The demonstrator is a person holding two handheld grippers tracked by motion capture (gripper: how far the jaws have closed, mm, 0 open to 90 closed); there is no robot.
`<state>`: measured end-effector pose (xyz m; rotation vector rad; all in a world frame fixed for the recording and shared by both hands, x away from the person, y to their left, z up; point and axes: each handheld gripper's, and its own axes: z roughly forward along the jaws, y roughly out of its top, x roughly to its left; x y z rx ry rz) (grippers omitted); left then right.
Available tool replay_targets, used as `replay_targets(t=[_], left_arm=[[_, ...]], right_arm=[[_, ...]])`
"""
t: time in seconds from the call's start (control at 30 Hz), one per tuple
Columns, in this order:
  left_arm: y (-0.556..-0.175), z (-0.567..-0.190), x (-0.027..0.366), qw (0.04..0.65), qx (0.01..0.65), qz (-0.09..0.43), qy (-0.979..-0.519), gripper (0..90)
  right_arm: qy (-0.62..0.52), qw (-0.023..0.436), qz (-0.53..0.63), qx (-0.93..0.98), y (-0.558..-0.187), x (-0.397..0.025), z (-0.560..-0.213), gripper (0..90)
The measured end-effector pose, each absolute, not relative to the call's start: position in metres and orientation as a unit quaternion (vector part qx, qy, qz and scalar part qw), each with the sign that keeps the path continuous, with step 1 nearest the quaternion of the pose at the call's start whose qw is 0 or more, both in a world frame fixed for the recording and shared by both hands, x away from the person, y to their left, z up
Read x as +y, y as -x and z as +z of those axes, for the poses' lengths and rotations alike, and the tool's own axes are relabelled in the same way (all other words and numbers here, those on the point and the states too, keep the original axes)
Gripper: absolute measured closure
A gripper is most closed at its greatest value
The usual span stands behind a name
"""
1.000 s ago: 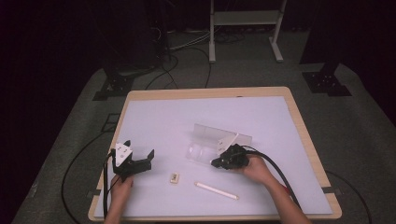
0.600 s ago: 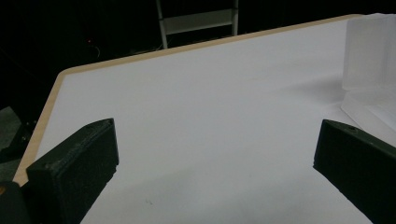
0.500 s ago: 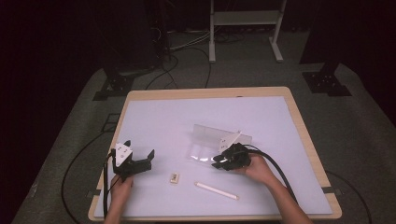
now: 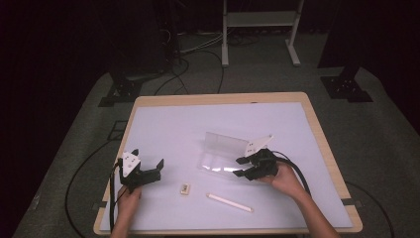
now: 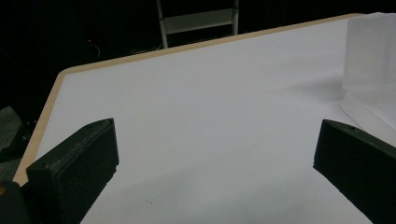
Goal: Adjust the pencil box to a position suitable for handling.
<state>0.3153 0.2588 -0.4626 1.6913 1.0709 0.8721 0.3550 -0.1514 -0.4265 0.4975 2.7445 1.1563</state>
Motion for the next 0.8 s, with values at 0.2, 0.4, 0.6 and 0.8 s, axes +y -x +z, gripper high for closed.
replay_targets(t=[0.2, 0.4, 0.6, 0.8], left_arm=[[-0.315, -0.463, 0.258, 0.459, 0.435, 0.356, -0.688, 0.0], [-0.315, -0.463, 0.258, 0.458, 0.435, 0.356, -0.689, 0.0], [-0.315, -0.463, 0.258, 0.457, 0.435, 0.358, -0.689, 0.0], [-0.315, -0.463, 0.258, 0.456, 0.435, 0.358, -0.689, 0.0]], right_arm=[[-0.185, 0.061, 0.384, 0.902, -0.35, -0.167, -0.423, 48.7], [-0.198, 0.07, 0.389, 0.897, -0.343, -0.182, -0.42, 47.9], [-0.208, 0.075, 0.395, 0.892, -0.339, -0.197, -0.419, 47.4], [-0.217, 0.078, 0.395, 0.889, -0.334, -0.209, -0.421, 46.7]])
